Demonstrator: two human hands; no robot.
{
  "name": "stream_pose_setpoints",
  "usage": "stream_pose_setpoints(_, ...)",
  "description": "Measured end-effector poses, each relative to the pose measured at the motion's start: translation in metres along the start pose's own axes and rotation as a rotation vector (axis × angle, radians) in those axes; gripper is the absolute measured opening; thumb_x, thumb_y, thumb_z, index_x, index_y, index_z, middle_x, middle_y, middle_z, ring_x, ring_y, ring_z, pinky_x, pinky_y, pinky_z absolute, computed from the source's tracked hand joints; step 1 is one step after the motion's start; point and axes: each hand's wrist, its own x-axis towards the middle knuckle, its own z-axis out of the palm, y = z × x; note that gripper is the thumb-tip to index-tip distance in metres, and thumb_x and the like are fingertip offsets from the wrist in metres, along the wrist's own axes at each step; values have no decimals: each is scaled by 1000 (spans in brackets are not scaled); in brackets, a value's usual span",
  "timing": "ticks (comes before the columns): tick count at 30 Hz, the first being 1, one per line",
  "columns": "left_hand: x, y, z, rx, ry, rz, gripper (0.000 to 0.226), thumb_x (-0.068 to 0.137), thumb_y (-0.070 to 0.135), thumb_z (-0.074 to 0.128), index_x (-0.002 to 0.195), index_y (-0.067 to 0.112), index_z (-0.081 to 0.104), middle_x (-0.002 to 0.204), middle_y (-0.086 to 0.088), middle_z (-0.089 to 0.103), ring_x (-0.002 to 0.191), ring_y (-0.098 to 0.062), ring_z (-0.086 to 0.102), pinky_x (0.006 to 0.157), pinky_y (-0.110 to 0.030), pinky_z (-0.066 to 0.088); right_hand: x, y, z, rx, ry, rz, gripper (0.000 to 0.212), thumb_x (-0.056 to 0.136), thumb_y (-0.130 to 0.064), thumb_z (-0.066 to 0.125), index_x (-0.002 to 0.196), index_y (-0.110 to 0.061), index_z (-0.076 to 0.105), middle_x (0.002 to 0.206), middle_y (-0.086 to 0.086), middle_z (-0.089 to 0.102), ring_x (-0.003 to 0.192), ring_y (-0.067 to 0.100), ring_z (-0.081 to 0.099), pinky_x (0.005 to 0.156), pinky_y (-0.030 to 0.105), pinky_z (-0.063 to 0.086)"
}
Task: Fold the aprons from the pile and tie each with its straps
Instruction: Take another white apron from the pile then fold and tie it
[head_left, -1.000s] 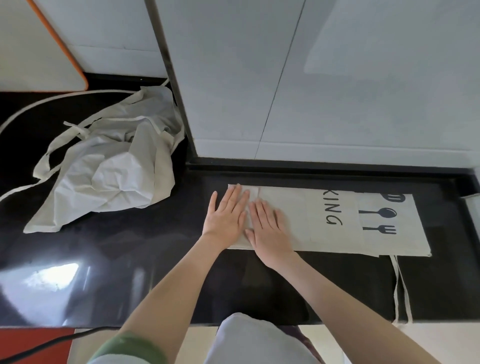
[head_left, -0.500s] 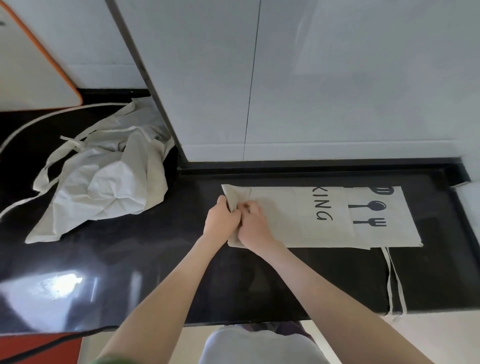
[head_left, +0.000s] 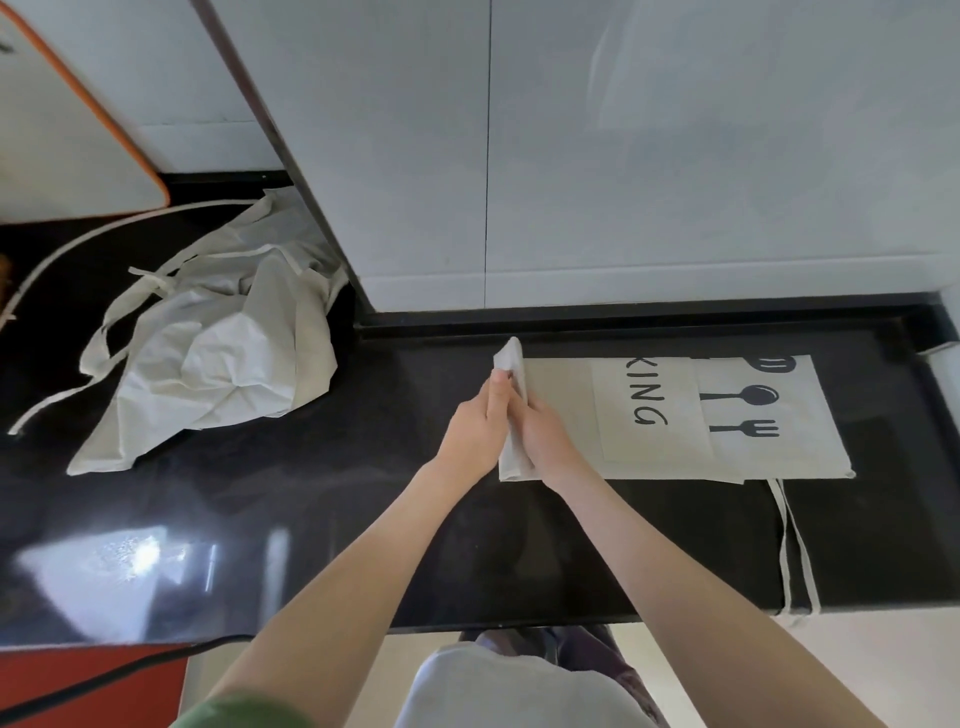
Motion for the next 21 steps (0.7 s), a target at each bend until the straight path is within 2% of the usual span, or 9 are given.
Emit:
stream_pose_setpoints(3,6,-2,3,42,111,-25,45,104,42,26,119,13,58,111,-1,62,99,-16,59,85,-28,48,4,9,-11,160,38,105,31,101,-43,42,116,-19,55,107,5,64,94,19,62,86,34,54)
stream_pose_setpoints(5,13,-5,6,130,165,-113,32,103,29,38,123,9,52,109,-5,59,90,-17,59,70,-24,47,7,17,-18,174,74,202,23,102,-37,42,111,-19,52,102,4,60,89,19,59,78,30,50)
stream_pose_setpoints(7,17,-5,9,176,156,-210,29,101,23,41,125,8,48,103,-4,58,82,-14,55,62,-20,44,7,23,-23,160,136,263,23,100,-34,43,111,-16,52,101,6,59,90,21,58,79,35,49)
stream_pose_setpoints(11,23,-1,23,83,96,-296,31,100,27,43,124,9,50,99,1,54,86,-14,52,73,-26,43,10,29,-33,331,145,339,22,101,-30,42,113,-14,50,104,10,58,91,23,56,79,36,49)
stream_pose_setpoints(14,24,-1,31,64,67,-303,27,98,27,44,109,5,56,94,-3,56,85,-18,52,75,-32,45,10,33,-35,372,66,389,22,103,-36,37,118,-21,43,103,4,54,97,22,54,90,42,50)
stream_pose_setpoints(17,24,-5,34,78,98,-289,21,97,22,44,97,5,55,82,-2,55,75,-17,51,67,-30,43,11,37,-30,226,92,332,18,102,-34,39,115,-21,39,102,1,51,94,20,52,86,37,49)
stream_pose_setpoints(19,26,-5,35,115,118,-284,17,98,22,43,93,7,50,78,1,52,72,-16,49,63,-29,41,14,39,-27,58,216,201,20,99,-31,48,112,-18,39,101,0,50,92,19,55,74,26,48)
stream_pose_setpoints(21,27,-5,34,145,127,-274,17,99,22,42,91,7,47,77,1,50,69,-16,47,61,-29,39,15,40,-27,-146,267,58,24,97,-29,53,114,-17,40,101,-4,48,89,17,55,69,22,46)
